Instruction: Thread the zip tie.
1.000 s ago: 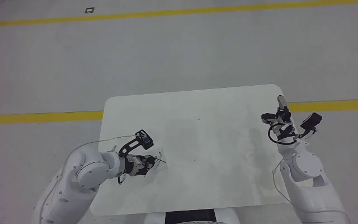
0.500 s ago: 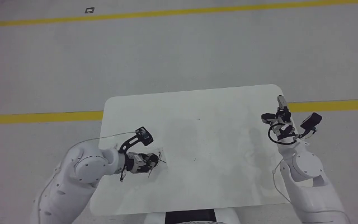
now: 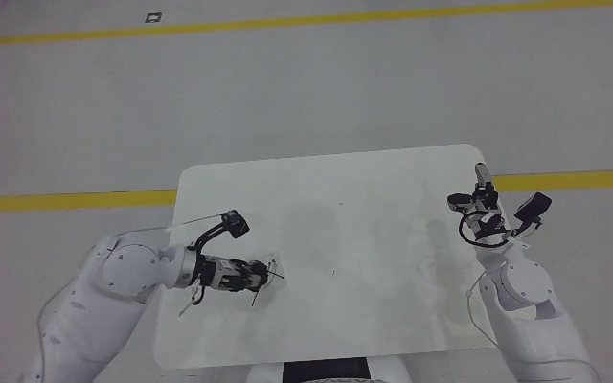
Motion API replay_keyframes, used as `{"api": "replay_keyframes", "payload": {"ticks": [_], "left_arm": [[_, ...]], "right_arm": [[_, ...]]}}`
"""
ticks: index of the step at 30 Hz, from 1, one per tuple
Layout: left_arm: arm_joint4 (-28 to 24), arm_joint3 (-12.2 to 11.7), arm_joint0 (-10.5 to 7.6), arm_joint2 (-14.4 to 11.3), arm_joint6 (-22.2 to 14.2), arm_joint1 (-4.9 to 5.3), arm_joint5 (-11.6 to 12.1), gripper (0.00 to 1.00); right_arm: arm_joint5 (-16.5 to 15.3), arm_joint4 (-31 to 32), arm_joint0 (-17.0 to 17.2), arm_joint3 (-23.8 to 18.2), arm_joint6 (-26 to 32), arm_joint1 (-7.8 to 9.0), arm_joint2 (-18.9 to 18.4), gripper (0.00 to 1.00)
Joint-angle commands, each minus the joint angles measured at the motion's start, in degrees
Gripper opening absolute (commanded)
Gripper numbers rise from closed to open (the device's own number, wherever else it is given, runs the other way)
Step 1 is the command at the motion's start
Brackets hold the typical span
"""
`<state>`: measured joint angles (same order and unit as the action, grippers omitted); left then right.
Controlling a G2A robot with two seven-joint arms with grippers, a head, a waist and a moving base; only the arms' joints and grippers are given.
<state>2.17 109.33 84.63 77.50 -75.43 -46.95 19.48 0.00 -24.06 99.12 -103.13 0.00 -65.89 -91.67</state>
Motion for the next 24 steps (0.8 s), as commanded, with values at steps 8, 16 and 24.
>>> {"api": "replay_keyframes", "payload": {"ticks": [8, 16, 24], "left_arm": [[-10.78, -5.25, -1.92, 0.45, -4.21, -0.18, 0.00, 0.00], [-10.78, -5.25, -1.92, 0.45, -4.21, -0.18, 0.00, 0.00], [-22.77, -10.52, -2.80, 0.41, -4.21, 0.39, 0.00, 0.00]], "right_arm": [[0.00, 0.00, 0.00, 0.00, 0.00, 0.00, 0.00, 1.00], [0.00, 0.00, 0.00, 0.00, 0.00, 0.00, 0.00, 1.00], [0.00, 0.00, 0.00, 0.00, 0.00, 0.00, 0.00, 1.00]]}}
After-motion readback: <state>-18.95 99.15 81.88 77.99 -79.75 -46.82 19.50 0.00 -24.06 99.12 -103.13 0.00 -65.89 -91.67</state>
